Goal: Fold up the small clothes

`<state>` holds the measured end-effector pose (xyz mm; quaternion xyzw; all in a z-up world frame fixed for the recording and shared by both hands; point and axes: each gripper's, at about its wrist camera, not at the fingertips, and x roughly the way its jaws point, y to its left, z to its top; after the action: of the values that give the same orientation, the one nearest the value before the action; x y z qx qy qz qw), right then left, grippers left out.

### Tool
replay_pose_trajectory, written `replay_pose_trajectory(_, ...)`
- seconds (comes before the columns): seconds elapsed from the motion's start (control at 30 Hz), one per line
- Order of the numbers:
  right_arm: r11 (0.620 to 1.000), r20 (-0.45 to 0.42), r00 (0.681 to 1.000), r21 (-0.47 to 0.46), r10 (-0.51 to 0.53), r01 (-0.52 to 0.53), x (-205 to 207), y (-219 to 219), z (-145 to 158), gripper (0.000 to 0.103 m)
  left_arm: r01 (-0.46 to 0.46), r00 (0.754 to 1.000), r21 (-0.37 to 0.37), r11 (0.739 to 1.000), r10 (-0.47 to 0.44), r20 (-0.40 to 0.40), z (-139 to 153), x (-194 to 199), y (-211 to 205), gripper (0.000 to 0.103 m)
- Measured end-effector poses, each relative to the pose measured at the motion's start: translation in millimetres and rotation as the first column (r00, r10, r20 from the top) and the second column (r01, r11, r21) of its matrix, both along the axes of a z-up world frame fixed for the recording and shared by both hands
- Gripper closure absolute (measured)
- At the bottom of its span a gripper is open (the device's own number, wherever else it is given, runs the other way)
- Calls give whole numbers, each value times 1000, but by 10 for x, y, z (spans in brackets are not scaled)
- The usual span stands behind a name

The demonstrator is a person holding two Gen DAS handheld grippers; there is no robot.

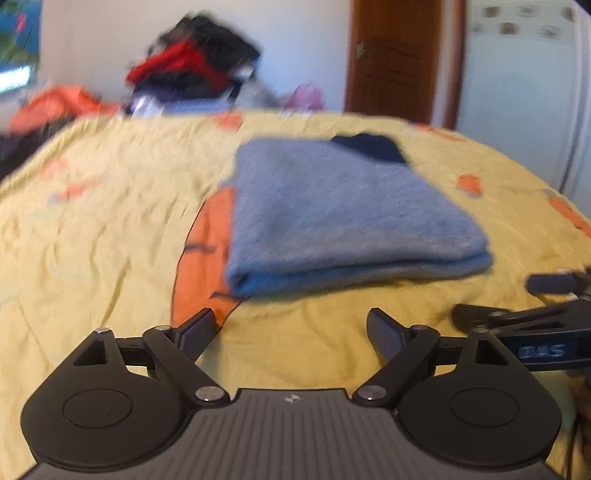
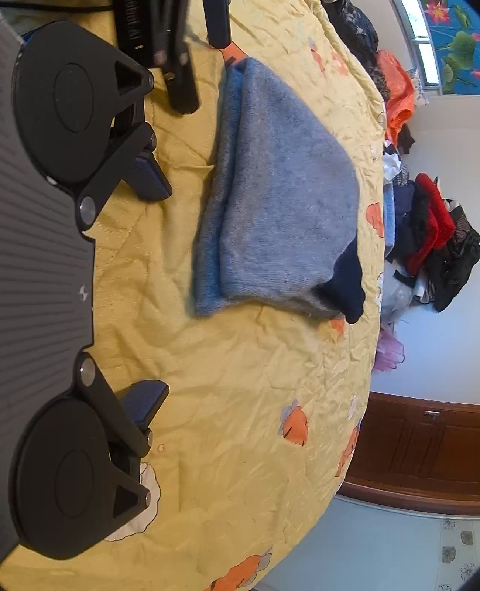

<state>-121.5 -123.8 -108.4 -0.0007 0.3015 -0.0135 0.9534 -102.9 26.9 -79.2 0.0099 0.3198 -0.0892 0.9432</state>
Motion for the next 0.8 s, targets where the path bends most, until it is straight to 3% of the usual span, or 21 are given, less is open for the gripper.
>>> replay_pose_trajectory(0.1, 1000, -6, 1000, 23, -17, 17, 26, -44, -9, 0, -27, 1000, -17, 999, 27, -8, -5, 28, 38, 4)
replay_pose_trajectory(0.23, 999, 4, 999, 24, -35, 34, 3, -21, -18, 0, -11, 1000, 51, 999, 12, -20, -23, 16, -63, 1)
replay_pose_trajectory(0.8, 999, 0, 999, 21, -34, 34, 21, -1, -18, 0, 5, 1000, 48, 999, -4, -27, -28, 22, -39, 0)
